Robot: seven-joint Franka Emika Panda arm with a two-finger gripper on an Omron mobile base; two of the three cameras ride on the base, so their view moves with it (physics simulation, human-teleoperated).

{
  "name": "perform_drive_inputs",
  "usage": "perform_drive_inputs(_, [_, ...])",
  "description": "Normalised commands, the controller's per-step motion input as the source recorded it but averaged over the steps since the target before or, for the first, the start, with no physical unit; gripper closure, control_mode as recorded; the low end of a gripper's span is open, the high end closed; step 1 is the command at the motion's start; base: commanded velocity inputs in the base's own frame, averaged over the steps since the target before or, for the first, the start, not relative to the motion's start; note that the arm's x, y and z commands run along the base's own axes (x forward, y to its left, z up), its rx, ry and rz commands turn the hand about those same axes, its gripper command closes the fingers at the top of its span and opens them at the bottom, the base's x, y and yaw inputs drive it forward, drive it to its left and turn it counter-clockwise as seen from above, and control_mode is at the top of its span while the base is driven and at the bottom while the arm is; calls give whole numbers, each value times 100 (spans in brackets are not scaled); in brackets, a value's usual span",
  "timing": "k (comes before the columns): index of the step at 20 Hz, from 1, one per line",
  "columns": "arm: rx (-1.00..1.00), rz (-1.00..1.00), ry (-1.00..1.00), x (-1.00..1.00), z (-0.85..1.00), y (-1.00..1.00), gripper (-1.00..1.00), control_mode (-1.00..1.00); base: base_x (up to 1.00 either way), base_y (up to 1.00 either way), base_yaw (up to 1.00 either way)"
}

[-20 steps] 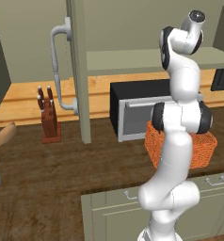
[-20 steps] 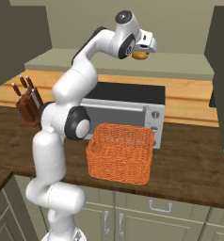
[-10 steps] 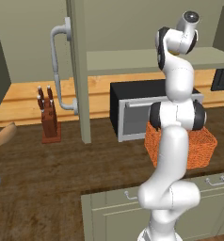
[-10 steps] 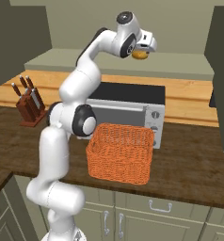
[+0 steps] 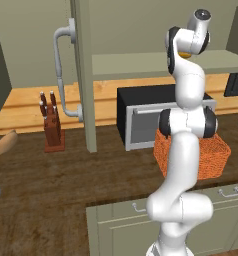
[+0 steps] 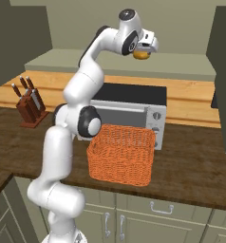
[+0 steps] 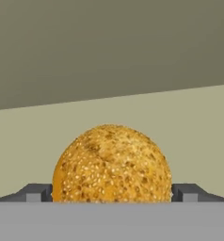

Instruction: Open the cabinet, pick up the bread from the cabinet and place it in the basket. Then move the basket to the dining counter.

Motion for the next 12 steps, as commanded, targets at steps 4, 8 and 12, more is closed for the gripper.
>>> perform_drive_inputs(4, [0,0,0,0,-42,0,-100,-100,0,0,0])
perform_drive_inputs(8, [0,0,-7,3,-53,0,-100,-100,0,0,0])
perform_drive_inputs(12, [5,0,-2,0,-39,0,-100,-100,0,0,0])
